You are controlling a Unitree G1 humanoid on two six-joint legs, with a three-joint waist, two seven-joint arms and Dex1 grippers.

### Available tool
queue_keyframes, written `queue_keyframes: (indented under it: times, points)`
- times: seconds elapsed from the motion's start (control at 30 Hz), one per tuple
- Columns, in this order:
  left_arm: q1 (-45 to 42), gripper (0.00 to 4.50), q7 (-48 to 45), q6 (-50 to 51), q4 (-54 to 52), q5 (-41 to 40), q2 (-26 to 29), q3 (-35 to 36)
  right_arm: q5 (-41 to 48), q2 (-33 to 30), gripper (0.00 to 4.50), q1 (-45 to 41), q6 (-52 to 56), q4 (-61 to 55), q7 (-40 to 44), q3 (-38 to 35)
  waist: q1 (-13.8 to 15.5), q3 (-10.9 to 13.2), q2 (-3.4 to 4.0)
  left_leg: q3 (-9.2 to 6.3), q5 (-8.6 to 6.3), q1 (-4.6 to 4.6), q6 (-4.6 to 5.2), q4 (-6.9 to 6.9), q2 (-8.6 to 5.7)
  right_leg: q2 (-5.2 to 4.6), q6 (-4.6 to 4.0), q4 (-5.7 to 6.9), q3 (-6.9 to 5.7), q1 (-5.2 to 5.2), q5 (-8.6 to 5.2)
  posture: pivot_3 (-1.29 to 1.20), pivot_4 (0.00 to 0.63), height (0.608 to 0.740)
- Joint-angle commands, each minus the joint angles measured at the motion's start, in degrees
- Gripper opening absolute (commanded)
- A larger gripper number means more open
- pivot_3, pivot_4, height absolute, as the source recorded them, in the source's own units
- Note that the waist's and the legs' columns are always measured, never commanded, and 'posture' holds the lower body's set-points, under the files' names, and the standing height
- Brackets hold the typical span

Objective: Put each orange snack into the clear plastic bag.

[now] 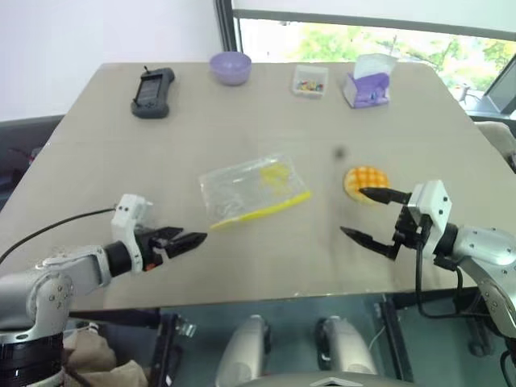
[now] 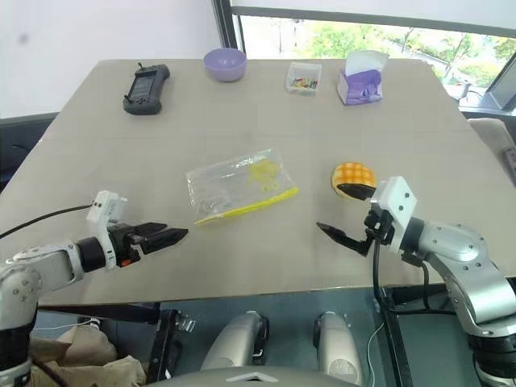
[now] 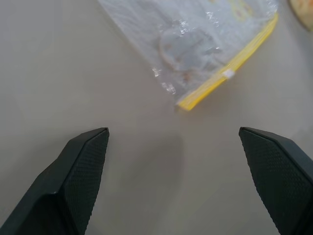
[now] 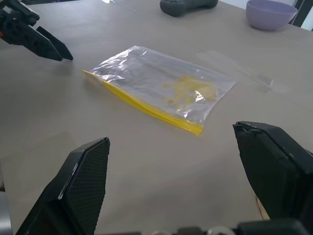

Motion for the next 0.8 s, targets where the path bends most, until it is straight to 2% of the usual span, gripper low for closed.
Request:
queue_keyframes:
  times: [0.03, 0.23, 0.33, 0.53, 0.63, 0.8]
  points:
    - [-5.7, 4.50, 5.1, 7.8, 3.2, -3.2, -2.0, 3.1, 0.0, -0.1, 4.42, 0.6, -1.5, -2.0, -0.1, -1.3, -0.1, 0.0, -0.06, -0.01, 0.00, 0.01, 0.00, 0.01, 0.00, 0.02, 0.00, 0.00, 0.00, 0.03, 0.00, 0.00, 0.150, 0.740]
    - [-16.1, 4.50, 13.4, 12.7, 10.1, 0.2, -6.6, 2.0, -0.5, 0.2, 4.42, 1.7, -2.4, -2.3, -0.6, -1.7, -0.1, 0.0, -0.07, 0.00, 0.00, 0.08, -0.01, 0.01, -0.03, 0.04, -0.03, 0.00, 0.02, 0.11, 0.02, 0.00, 0.150, 0.740]
    - [-18.6, 4.50, 14.9, 13.7, 11.7, 1.5, -7.0, 0.7, -0.6, 0.2, 4.42, 2.3, -2.7, -2.7, -0.9, -2.0, -0.1, 0.0, -0.07, 0.02, 0.00, 0.09, -0.01, 0.01, -0.04, 0.05, -0.17, 0.01, 0.03, 0.11, 0.11, 0.00, 0.150, 0.740]
    - [-26.1, 4.50, 17.6, 20.8, 19.5, 1.1, -12.5, 2.8, -1.0, 0.4, 4.42, 3.4, -2.5, -3.7, -2.3, -2.5, 0.1, 0.0, -0.07, 0.04, 0.01, 0.14, -0.01, 0.02, -0.07, 0.04, -0.13, 0.01, 0.03, 0.18, 0.08, 0.00, 0.150, 0.740]
    - [-29.4, 4.50, 19.8, 21.4, 26.6, -1.3, -15.1, 3.0, -1.3, 0.4, 4.42, 4.0, -2.2, -4.6, -3.2, -2.8, 0.2, -0.1, -0.07, 0.02, 0.01, 0.13, -0.02, 0.04, -0.11, 0.01, -0.13, 0.01, 0.02, 0.21, 0.09, 0.00, 0.150, 0.740]
    - [-32.8, 4.50, 20.9, 21.4, 34.9, 0.8, -17.6, 3.4, -1.5, 0.5, 4.42, 5.1, -2.1, -5.8, -4.5, -3.0, 0.3, -0.2, -0.08, -0.07, 0.01, 0.13, -0.01, 0.04, -0.51, -0.18, -0.01, 0.02, 0.01, 0.25, 0.19, 0.00, 0.150, 0.740]
